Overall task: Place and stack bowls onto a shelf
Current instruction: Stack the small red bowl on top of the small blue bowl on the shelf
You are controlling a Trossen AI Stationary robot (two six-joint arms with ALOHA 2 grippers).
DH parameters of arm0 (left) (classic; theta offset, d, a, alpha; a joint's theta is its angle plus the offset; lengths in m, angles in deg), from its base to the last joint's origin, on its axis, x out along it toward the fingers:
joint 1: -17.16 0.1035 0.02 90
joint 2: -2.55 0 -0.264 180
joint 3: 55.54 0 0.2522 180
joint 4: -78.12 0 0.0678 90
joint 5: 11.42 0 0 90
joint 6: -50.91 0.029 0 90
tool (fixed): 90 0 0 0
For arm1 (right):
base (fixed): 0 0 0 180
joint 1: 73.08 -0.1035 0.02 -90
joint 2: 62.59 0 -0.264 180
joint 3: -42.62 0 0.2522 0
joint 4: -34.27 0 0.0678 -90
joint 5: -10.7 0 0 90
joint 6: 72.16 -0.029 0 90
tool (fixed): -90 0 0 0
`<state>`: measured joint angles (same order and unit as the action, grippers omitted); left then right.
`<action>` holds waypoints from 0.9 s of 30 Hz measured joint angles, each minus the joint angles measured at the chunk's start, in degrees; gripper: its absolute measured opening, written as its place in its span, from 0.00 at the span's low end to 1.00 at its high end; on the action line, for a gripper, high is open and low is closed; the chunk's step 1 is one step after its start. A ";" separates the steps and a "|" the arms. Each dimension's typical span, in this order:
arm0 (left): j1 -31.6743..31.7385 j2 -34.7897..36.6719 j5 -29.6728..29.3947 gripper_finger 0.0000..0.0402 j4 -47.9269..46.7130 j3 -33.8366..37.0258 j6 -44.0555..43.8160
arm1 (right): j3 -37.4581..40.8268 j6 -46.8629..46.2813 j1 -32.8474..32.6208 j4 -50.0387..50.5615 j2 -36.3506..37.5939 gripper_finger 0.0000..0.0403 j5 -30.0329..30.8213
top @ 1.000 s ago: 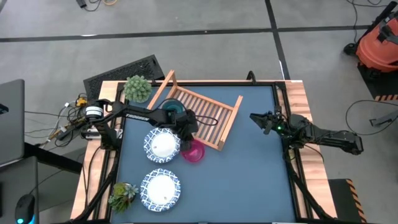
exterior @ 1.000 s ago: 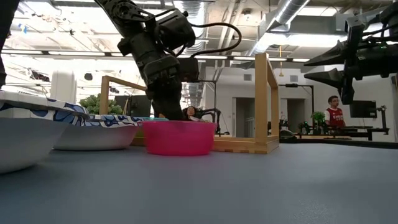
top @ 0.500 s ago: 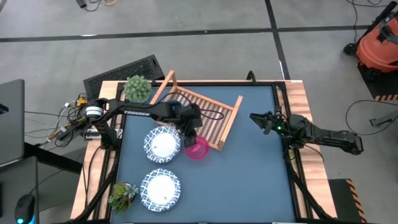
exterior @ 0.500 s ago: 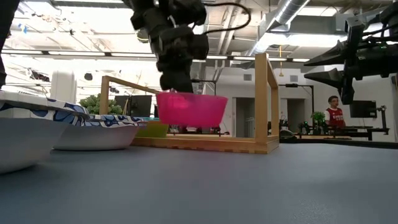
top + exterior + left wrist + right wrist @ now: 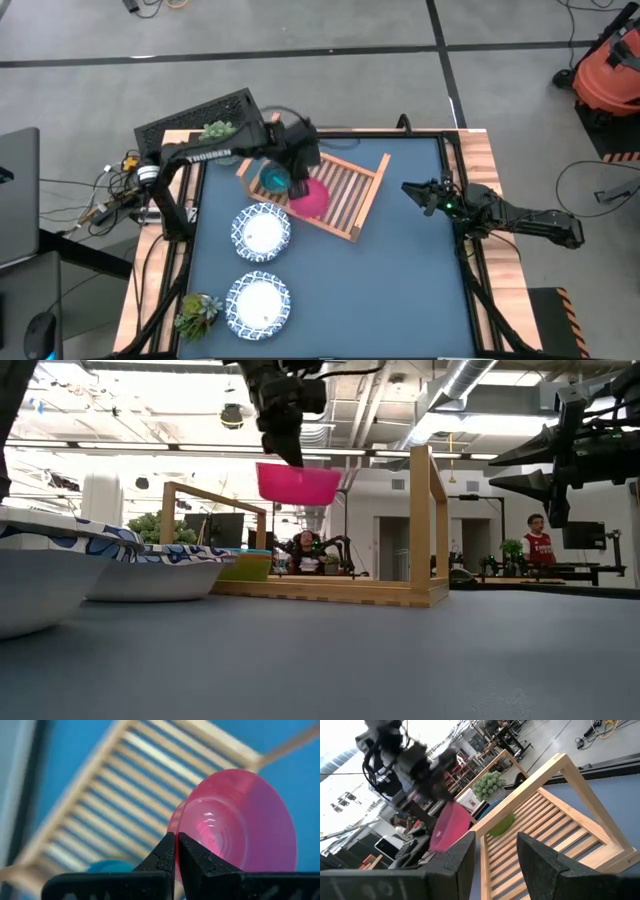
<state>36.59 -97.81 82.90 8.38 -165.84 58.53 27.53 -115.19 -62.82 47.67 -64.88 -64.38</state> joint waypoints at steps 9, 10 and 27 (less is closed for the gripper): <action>12.76 0.02 -3.85 0.00 -4.98 -0.97 11.48 | 0.00 0.02 0.00 0.00 -0.01 0.42 0.02; 13.92 0.01 -3.85 0.00 -4.81 -0.84 12.48 | 0.00 0.03 0.02 0.00 0.01 0.42 0.02; 21.41 -0.02 -3.14 0.00 -8.56 -0.75 22.58 | 0.00 -0.04 0.02 0.00 0.01 0.42 0.10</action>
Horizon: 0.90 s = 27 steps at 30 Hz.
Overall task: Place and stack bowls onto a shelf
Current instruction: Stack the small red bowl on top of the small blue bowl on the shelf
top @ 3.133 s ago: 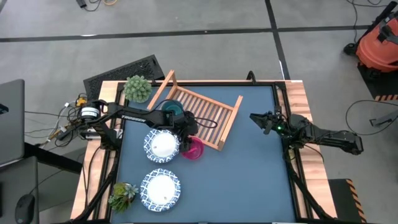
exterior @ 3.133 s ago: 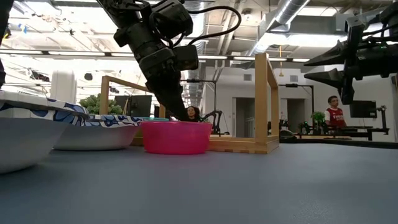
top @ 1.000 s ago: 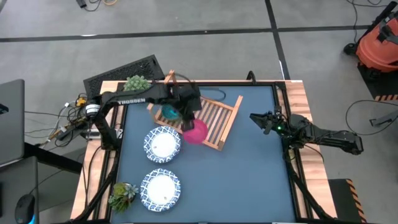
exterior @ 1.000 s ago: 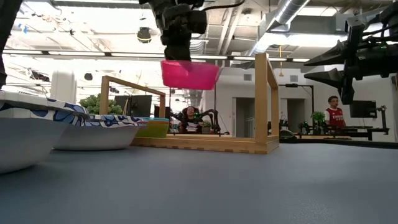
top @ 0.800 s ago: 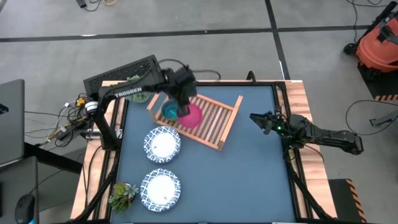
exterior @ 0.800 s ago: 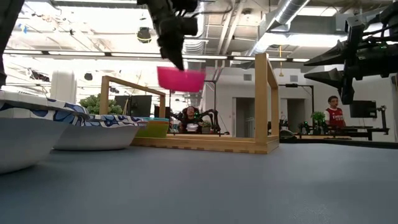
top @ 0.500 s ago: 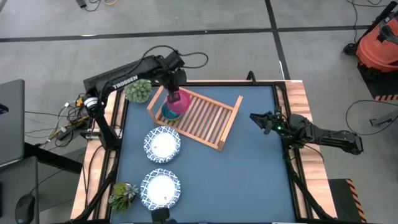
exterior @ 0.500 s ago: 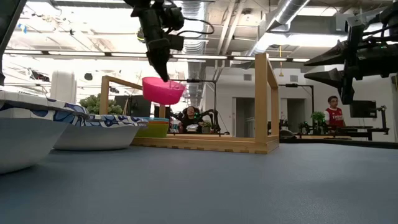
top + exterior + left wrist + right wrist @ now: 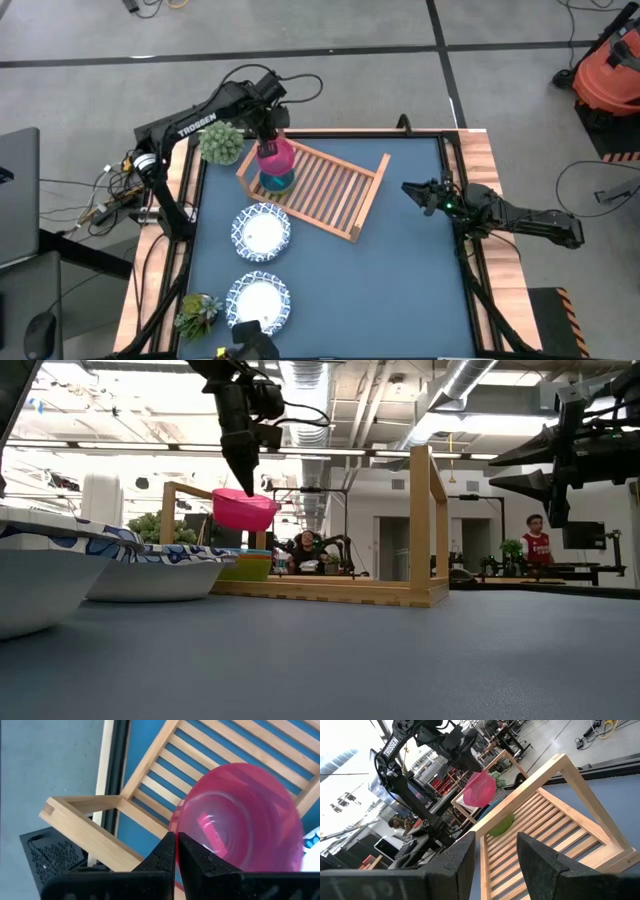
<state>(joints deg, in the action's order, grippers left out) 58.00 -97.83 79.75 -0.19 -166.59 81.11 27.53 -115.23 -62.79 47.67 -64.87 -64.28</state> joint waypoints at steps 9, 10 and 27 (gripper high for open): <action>-0.02 0.00 0.58 0.00 -1.83 0.00 0.40 | 0.00 0.04 0.00 0.00 -0.02 0.42 0.05; -0.02 0.00 1.08 0.00 -2.25 0.01 0.77 | 0.00 0.04 0.00 0.00 -0.01 0.42 0.05; -0.33 -0.04 3.34 0.00 -1.44 7.38 2.68 | 0.00 0.22 0.00 0.00 -0.01 0.42 0.07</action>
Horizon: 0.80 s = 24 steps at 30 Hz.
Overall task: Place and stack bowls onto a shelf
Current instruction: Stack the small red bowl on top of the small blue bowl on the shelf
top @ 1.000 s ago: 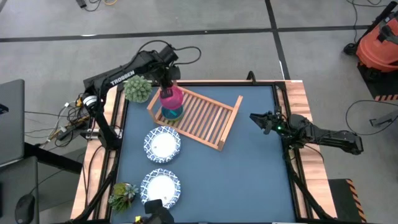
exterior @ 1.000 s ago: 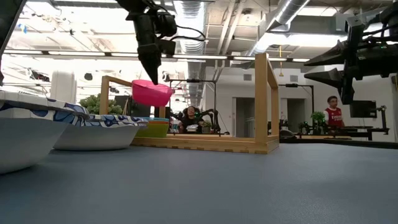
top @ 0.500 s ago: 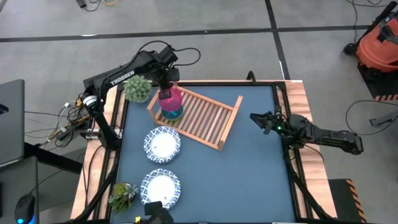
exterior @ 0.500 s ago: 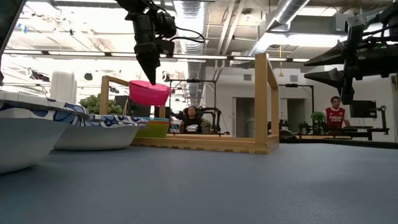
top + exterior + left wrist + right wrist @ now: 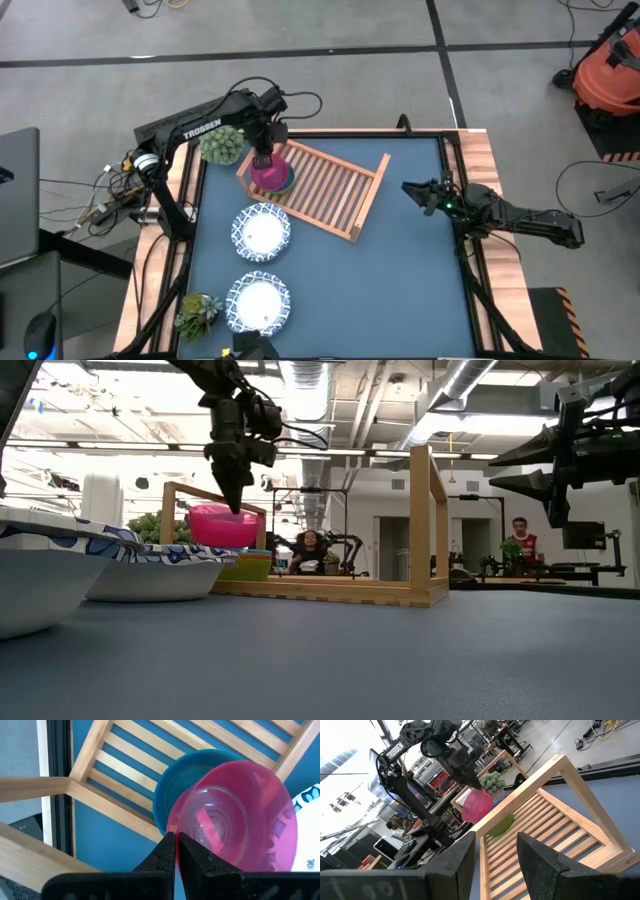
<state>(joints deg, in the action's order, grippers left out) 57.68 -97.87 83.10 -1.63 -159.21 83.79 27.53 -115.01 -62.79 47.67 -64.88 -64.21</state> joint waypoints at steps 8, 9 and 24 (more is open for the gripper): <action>0.02 0.00 1.70 0.00 1.65 0.19 3.41 | 0.00 -0.02 0.00 0.00 0.00 0.42 0.00; 0.02 0.00 2.40 0.00 1.70 0.19 3.91 | 0.00 -0.02 0.00 0.00 0.01 0.42 0.00; 0.04 0.00 4.52 0.00 5.83 0.19 6.00 | 0.00 -0.04 0.00 0.00 0.01 0.42 0.00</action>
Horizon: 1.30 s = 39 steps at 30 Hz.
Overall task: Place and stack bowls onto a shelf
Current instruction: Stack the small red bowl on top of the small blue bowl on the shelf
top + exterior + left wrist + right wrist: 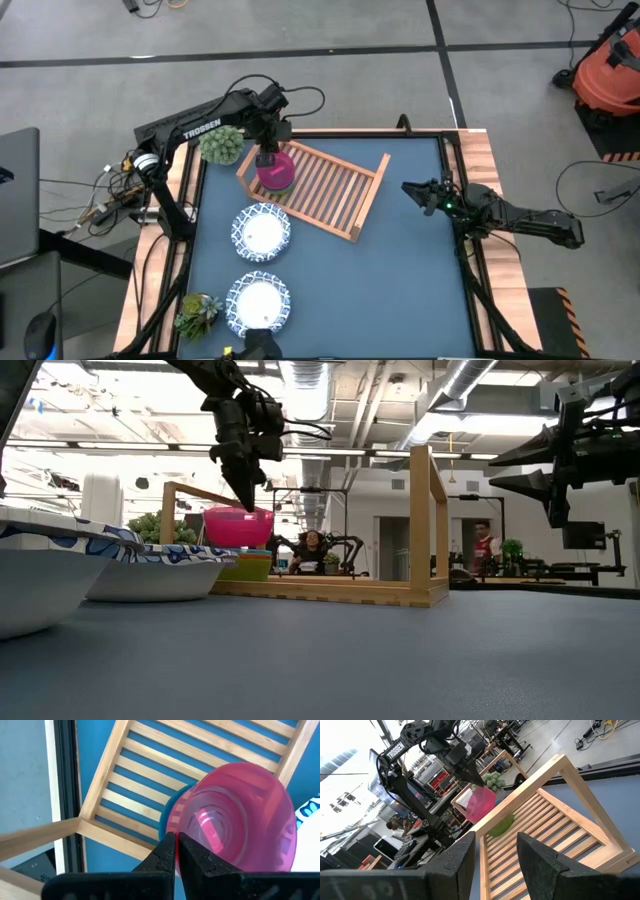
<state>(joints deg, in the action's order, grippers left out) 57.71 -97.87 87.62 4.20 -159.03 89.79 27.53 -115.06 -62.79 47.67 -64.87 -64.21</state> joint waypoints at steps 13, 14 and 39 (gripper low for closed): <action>0.06 0.00 0.81 0.00 4.29 5.63 0.47 | 0.00 -0.20 0.00 0.00 0.00 0.42 0.00; 0.05 0.00 0.75 0.00 4.51 5.82 0.48 | 0.00 -0.20 0.00 0.00 0.00 0.42 0.00; -0.53 0.02 -4.63 0.44 4.58 5.23 -0.09 | 0.00 0.07 0.00 0.00 0.00 0.42 0.00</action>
<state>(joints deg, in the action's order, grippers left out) 57.19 -97.85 82.98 8.78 -153.80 89.70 27.53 -114.99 -62.79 47.67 -64.87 -64.21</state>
